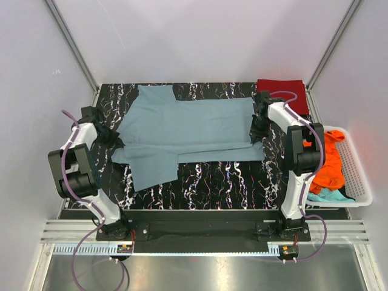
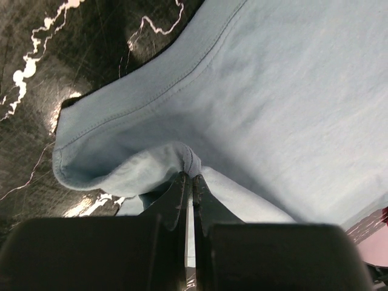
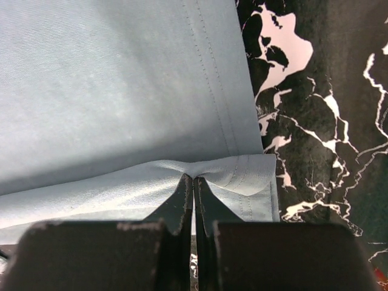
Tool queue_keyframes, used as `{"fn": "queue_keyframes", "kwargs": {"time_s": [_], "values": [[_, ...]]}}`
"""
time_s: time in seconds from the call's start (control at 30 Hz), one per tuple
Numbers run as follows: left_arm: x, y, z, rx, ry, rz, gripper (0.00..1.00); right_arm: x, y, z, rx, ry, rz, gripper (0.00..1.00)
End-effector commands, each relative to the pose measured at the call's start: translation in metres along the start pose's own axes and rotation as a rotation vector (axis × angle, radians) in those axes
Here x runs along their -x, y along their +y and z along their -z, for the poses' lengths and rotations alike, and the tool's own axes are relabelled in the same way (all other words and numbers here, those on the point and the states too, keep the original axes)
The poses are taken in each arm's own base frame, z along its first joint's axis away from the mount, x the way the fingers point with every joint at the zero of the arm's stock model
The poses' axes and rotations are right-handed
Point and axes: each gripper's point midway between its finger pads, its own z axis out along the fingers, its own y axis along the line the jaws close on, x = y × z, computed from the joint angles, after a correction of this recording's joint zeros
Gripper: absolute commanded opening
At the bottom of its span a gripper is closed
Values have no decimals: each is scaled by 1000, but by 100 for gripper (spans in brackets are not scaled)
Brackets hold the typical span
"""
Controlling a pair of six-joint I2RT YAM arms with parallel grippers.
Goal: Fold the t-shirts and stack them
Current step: Fold the tshirt
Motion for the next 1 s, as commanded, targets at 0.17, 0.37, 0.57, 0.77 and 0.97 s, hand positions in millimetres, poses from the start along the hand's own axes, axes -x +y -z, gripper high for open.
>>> {"fn": "queue_keyframes", "kwargs": {"time_s": [0.17,0.37,0.57,0.77,0.97], "values": [[24,-15,-1,-27,-65,-4,0,14,-7,-2,-10,-11,-4,1],[27,-15,-6,-22,-61,-4,0,15,-8,-5,-13,-5,-9,2],[30,-17,-9,-26,-62,-11,0,18,-3,-6,11,-1,-15,4],[32,-19,-14,-35,-58,-18,0,21,-1,-7,13,-1,-18,5],[37,-24,-18,-61,-63,-57,9,24,0,-6,7,-4,-20,15]]}}
